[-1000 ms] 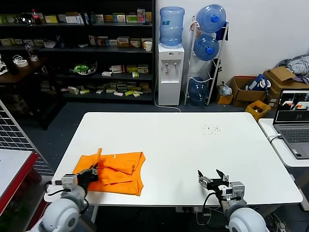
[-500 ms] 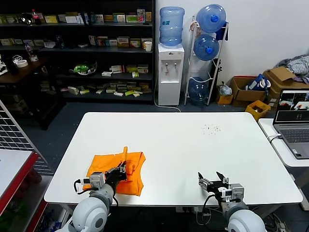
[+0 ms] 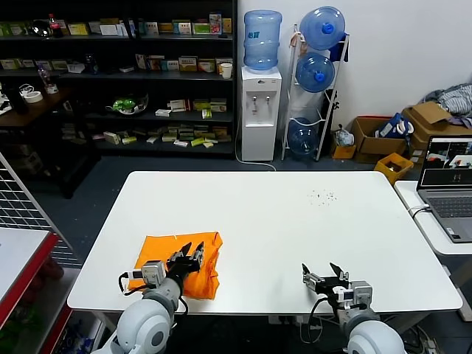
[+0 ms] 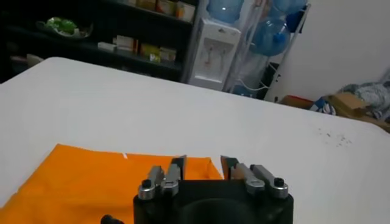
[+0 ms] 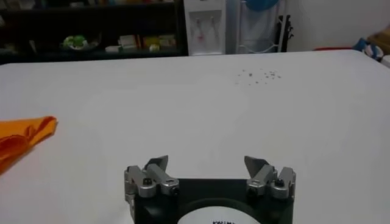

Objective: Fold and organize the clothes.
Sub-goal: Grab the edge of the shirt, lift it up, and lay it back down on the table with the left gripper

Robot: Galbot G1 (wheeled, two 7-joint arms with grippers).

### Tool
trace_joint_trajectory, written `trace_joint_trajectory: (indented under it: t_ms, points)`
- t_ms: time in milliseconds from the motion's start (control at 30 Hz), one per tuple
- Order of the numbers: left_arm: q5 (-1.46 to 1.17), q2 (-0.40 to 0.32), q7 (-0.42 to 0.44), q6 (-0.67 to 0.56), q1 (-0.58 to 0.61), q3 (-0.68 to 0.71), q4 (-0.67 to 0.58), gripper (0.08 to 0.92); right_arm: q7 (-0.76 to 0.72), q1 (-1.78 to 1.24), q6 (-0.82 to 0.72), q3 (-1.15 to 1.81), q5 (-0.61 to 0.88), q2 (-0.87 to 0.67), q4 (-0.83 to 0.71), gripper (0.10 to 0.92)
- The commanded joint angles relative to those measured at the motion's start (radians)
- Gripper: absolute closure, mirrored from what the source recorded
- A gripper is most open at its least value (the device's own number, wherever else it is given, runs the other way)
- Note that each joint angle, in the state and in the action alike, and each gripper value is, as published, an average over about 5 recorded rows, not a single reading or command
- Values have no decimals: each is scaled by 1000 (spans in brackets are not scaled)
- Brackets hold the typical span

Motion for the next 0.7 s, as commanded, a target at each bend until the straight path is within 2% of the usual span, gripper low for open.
trace_joint_trajectory:
  t_ms: [33, 100, 167, 267, 333, 467, 700]
  points:
    - [-57, 132, 71, -16, 89, -191, -2, 470, -5, -3, 3, 5, 1, -3, 2, 203]
    - [-70, 204, 151, -44, 129, -272, 51, 410, -7, -3, 4, 5, 2, -4, 2, 203]
    - [-67, 277, 270, -101, 163, -331, 134, 358, -8, -1, 5, 1, 2, -3, 0, 203]
    - [-28, 357, 438, -216, 189, -349, 270, 271, -8, 4, 5, -8, 1, 0, -3, 203]
    - [0, 382, 505, -273, 195, -336, 342, 220, -7, 7, 4, -12, 1, 1, -2, 203]
    - [13, 378, 561, -310, 180, -311, 412, 181, -5, 8, 1, -10, 3, -2, -1, 203]
    - [-12, 339, 560, -297, 144, -272, 404, 177, -4, -5, 1, 2, 3, -8, 3, 203]
